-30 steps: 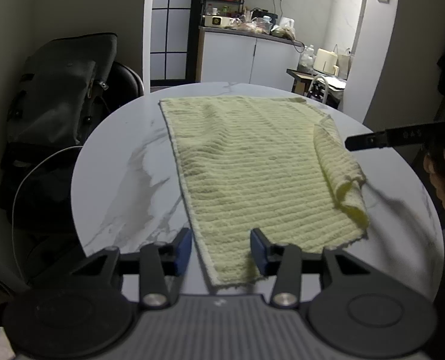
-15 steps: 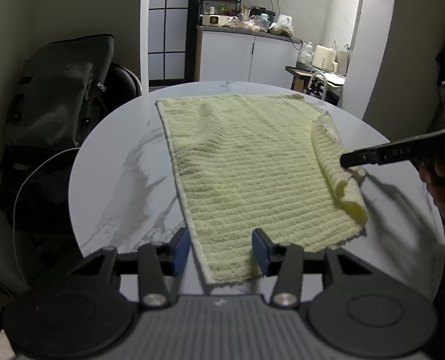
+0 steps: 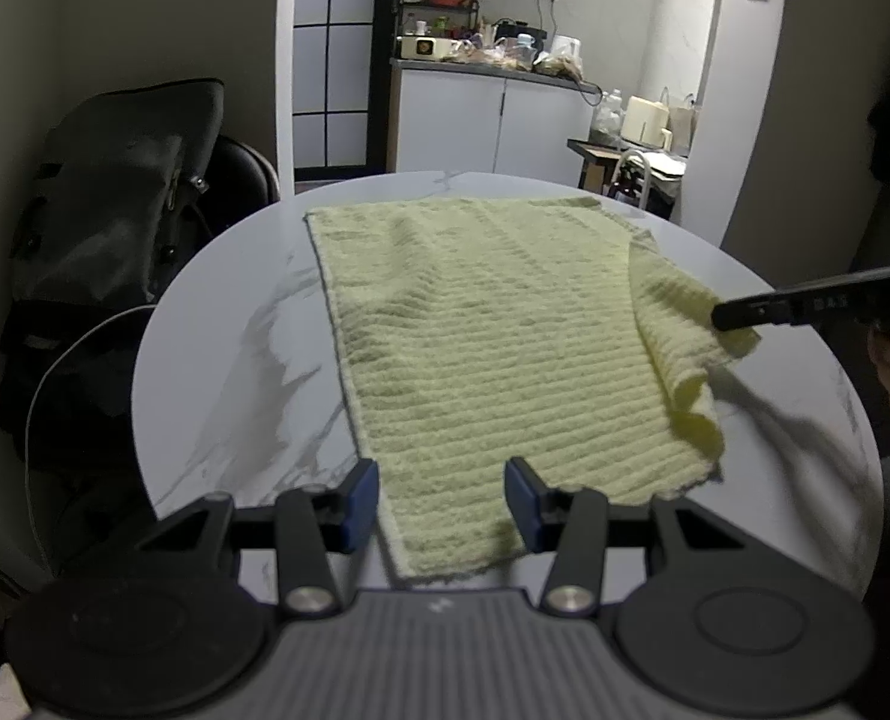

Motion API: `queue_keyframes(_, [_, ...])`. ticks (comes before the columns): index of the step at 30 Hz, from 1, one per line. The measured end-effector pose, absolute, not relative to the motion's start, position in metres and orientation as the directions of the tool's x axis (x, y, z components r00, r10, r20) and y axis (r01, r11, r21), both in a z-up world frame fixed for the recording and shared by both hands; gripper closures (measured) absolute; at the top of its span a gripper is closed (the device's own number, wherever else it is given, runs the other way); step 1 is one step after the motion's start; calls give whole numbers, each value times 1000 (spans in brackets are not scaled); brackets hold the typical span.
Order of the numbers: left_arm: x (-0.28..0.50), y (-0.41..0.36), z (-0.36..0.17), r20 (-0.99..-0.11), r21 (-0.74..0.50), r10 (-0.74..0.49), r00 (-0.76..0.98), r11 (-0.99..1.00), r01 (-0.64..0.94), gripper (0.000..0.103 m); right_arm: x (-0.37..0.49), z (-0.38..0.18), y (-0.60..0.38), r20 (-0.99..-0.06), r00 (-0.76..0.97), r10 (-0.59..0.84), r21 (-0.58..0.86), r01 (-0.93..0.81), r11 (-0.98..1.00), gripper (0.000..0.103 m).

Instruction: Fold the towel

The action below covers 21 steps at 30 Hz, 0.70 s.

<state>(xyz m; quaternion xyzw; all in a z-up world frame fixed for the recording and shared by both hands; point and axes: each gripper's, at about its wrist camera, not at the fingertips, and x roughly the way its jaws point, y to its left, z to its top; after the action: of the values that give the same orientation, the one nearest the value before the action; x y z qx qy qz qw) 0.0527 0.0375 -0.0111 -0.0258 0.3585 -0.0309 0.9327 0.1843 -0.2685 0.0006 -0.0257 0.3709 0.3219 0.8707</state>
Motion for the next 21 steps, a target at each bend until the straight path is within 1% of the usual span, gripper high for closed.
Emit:
queue_keyframes(5, [54, 33, -12, -664, -71, -91, 742, 996, 59, 54, 170, 6, -287, -668, 554, 496, 137, -564, 814, 94])
queue_keyframes(12, [52, 31, -13, -670, -60, -88, 737, 996, 65, 54, 157, 0, -315, -696, 567, 441, 113, -520, 847, 94])
queue_keyframes(21, [47, 35, -15, -681, -36, -57, 730, 998, 45, 54, 149, -3, -329, -718, 563, 409, 87, -511, 855, 94])
